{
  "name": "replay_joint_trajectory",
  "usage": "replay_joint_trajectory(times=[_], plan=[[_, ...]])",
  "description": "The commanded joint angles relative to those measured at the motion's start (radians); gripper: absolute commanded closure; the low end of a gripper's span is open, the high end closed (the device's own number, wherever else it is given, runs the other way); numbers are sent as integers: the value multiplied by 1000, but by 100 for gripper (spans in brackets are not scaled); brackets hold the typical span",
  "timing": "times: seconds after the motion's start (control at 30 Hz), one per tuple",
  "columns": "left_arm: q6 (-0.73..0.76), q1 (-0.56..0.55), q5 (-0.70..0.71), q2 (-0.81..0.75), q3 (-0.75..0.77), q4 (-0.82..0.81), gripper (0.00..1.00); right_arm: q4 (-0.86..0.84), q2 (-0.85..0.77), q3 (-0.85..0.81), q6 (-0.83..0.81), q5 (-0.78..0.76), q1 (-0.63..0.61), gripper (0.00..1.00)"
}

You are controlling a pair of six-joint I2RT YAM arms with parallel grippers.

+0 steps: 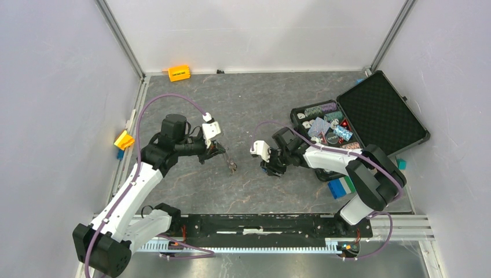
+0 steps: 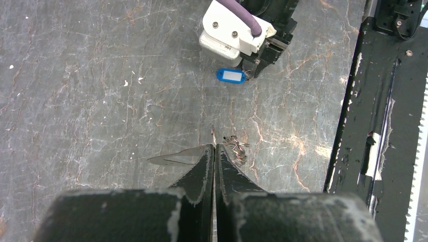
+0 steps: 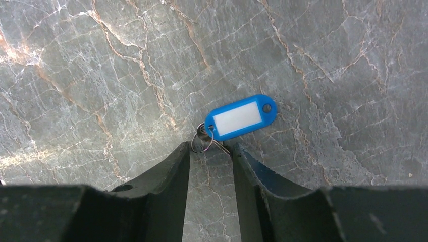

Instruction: Put the keys on the keyring

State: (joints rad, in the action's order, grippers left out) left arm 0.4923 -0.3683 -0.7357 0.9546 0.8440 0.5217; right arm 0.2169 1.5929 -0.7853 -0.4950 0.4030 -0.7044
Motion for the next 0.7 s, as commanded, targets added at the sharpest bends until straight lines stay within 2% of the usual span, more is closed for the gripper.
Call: replay_joint_trajectory(times=[0.0,0.3,0.67], plan=[[-9,-4,-18,-10,7,-47,98,-13,22,-22,10,-20,-18,59],[-9,-4,-14,-6,7,-47,98,-18,30,-41,20,-18,-24,64],[-7,-4,-9,-7,4,-48,98,-10,24,-66,31,36,-24,78]])
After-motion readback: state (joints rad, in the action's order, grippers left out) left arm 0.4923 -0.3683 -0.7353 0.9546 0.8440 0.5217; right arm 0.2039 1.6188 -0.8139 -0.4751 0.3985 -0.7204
